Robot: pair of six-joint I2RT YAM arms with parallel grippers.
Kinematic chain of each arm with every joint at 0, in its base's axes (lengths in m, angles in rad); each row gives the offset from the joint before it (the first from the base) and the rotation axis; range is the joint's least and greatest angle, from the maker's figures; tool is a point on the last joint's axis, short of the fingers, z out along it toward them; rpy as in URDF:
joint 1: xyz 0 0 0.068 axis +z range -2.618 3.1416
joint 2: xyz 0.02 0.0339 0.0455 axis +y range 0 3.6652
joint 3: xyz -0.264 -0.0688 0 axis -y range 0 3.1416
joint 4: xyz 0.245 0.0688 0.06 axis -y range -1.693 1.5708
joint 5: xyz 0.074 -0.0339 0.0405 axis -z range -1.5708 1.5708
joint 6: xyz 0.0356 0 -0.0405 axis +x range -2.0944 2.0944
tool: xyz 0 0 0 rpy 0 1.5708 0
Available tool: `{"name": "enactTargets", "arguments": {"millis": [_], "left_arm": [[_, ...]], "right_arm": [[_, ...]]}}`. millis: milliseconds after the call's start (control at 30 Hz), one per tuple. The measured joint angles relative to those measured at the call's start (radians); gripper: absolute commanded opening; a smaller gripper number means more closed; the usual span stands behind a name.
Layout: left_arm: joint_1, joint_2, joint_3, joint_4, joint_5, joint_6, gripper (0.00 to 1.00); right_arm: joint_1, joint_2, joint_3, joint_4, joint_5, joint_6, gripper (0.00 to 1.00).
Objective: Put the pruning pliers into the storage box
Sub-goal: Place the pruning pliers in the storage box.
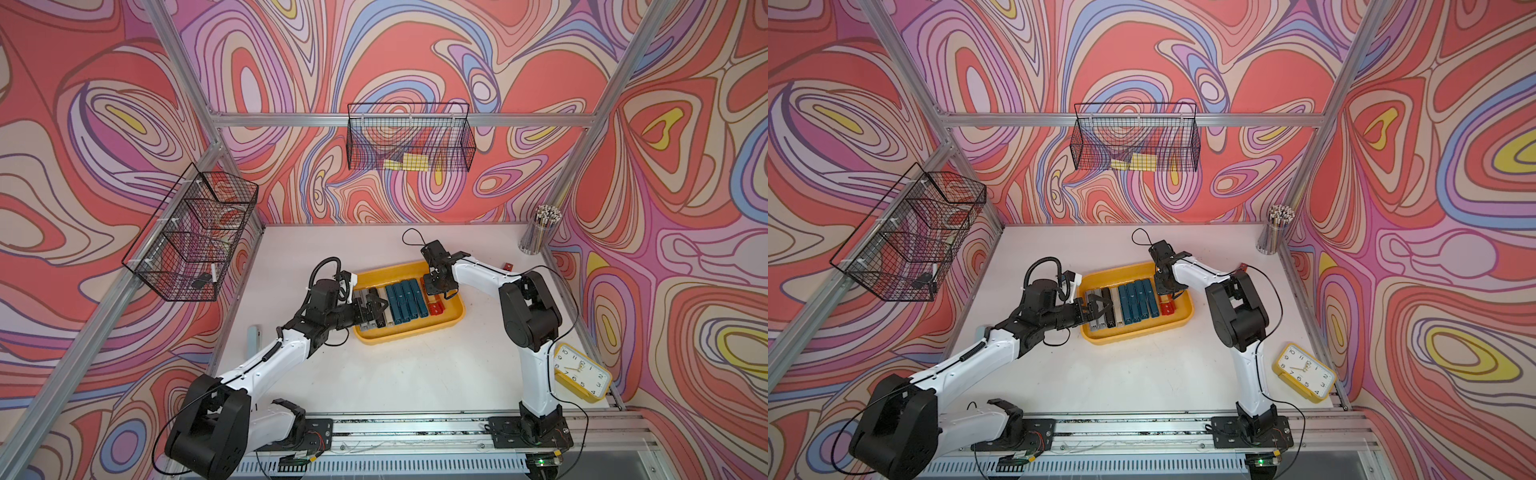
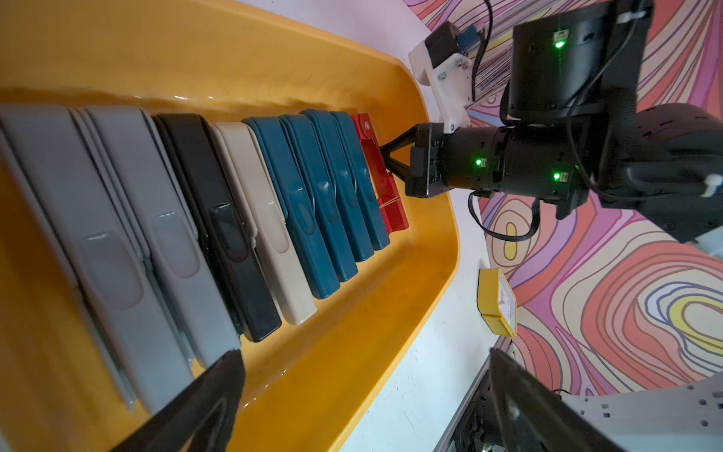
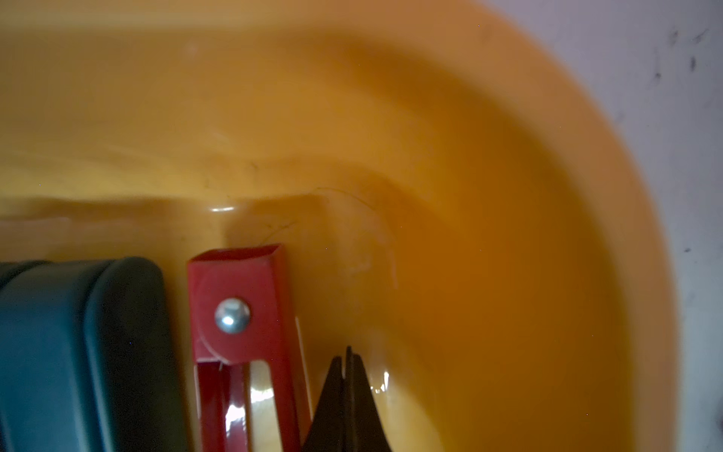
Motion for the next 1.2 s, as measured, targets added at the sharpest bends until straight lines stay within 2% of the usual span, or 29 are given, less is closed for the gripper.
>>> {"name": "enactTargets", "arguments": {"millis": [1200], "left_arm": [[0.000,0.000,0.000,-0.001,0.000,0.003,0.99]], "right_arm": [[-0.005,0.002,0.000,0.013,-0.113,0.032,0.00]]}}
